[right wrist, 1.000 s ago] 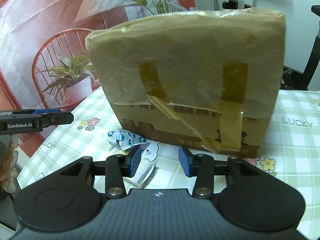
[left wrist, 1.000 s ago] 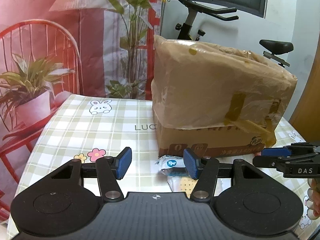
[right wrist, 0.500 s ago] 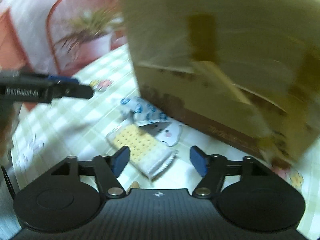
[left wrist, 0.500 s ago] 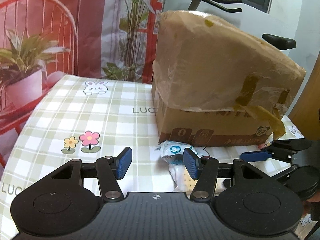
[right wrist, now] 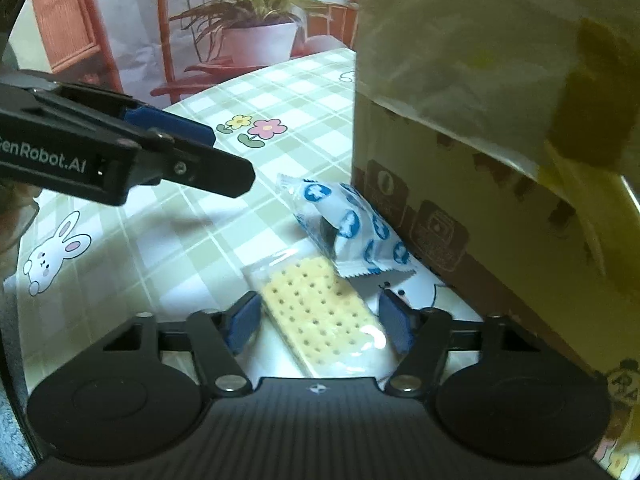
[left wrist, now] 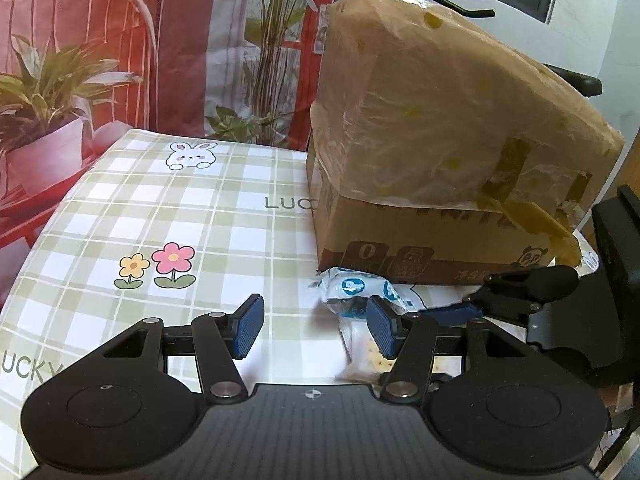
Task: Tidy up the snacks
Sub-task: 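Grasp the blue-and-white candy with the left tool while the right grasps the cracker packet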
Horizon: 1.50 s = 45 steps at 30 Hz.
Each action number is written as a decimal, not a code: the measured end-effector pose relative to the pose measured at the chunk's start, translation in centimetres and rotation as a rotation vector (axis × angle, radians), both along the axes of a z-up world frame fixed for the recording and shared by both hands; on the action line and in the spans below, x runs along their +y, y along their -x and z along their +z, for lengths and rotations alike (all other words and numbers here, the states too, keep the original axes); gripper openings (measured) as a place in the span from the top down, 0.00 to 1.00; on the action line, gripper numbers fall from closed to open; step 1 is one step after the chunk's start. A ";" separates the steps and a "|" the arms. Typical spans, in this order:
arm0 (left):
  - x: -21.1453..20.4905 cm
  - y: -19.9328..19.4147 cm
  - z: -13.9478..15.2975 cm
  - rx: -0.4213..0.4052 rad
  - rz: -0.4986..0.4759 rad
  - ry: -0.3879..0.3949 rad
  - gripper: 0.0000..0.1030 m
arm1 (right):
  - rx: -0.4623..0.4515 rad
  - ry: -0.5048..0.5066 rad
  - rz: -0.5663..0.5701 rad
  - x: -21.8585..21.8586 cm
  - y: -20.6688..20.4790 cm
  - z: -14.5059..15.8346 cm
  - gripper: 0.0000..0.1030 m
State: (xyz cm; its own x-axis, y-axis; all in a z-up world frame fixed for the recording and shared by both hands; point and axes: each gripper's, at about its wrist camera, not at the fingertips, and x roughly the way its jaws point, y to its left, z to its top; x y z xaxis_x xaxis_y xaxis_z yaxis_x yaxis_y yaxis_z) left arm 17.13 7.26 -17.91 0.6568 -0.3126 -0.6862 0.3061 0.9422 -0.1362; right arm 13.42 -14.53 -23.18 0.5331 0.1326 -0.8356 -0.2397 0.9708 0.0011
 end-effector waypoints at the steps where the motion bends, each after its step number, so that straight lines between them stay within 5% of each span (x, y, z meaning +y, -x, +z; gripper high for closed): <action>1: -0.1 0.0 0.0 0.001 -0.001 -0.004 0.42 | -0.001 -0.009 -0.001 -0.3 0.4 0.1 0.43; 12: -1.8 -0.1 -0.3 0.025 -0.035 -0.012 0.42 | -0.006 -0.023 -0.051 -3.8 5.4 1.3 0.49; 28: -4.8 -2.5 -2.6 0.061 -0.032 -0.052 0.28 | -0.115 -0.015 -0.451 -10.6 10.6 1.1 0.51; 45: -5.8 -3.6 -5.0 0.097 0.010 -0.080 0.29 | -0.190 -0.006 -0.438 -10.3 11.9 0.5 0.51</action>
State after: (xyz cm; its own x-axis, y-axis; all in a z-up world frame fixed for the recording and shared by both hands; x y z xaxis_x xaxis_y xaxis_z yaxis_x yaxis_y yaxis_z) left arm 20.72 1.44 -22.90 0.5888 -0.2480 -0.7693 0.2859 0.9541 -0.0888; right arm 1.52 -24.80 -22.68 0.6833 -0.1342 -0.7177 0.1953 0.9807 0.0026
